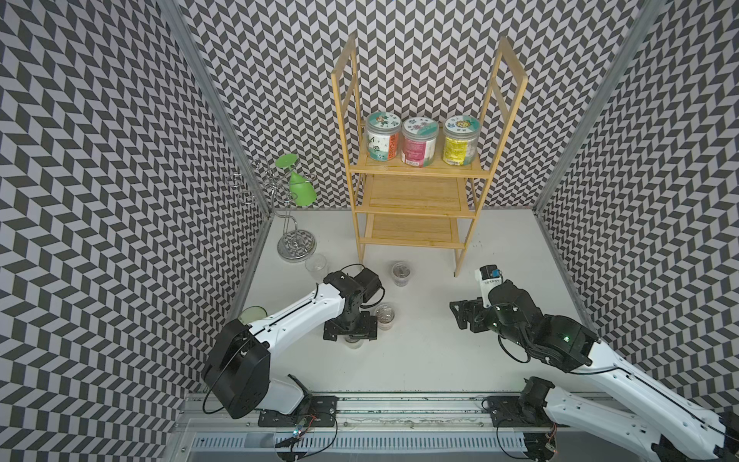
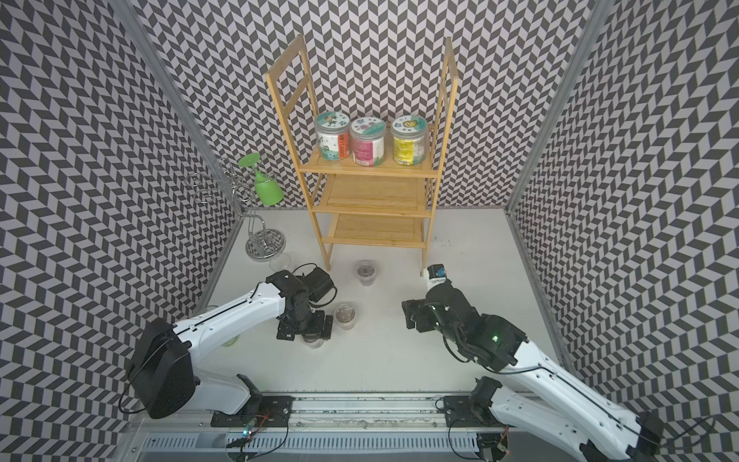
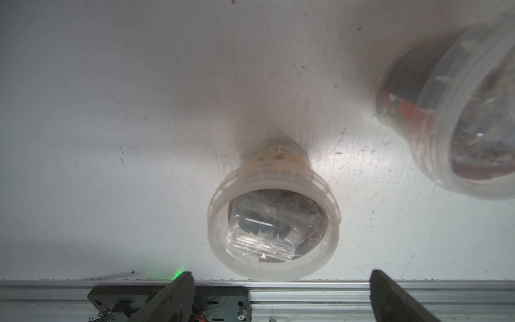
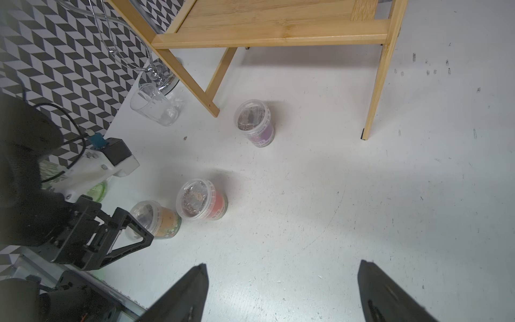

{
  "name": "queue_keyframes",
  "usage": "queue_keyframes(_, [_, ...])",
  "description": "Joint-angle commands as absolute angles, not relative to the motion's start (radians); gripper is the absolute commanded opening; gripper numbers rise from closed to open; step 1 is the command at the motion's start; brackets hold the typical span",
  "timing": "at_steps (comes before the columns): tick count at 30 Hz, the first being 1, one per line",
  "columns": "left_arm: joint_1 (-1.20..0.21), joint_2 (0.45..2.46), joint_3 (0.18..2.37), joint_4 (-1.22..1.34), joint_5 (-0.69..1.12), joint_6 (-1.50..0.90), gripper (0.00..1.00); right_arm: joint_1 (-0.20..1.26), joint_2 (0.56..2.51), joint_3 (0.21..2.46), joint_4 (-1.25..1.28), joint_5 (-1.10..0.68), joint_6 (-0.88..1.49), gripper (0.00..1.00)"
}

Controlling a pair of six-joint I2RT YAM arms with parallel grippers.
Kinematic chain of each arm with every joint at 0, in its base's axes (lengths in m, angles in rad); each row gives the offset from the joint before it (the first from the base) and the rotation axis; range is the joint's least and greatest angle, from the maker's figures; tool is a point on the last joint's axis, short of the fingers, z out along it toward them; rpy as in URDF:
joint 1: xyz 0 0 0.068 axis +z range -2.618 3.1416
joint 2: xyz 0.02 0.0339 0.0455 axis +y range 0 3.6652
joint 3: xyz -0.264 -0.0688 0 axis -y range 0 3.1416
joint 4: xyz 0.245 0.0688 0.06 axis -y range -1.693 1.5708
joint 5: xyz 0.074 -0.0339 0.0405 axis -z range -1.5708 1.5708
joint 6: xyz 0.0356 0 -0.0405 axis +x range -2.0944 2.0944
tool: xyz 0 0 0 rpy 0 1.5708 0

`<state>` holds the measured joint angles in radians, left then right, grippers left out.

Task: Place the seed container on the shelf
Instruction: Pick up the seed jar at the center of the board.

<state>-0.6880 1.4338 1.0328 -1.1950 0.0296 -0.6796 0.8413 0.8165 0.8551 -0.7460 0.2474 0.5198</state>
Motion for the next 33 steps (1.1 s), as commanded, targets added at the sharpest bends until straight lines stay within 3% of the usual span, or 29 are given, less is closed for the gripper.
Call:
queue_keyframes(1, [-0.694,1.449,1.032,-1.163,0.006,-0.689,0.98,0.838,0.811,0.848,-0.692,0.265,0.502,0.88])
queue_keyframes(33, [-0.693,1.531,0.976,-1.098,-0.02,-0.611,0.81,0.831,0.829,0.859,-0.687,0.272,0.496,0.88])
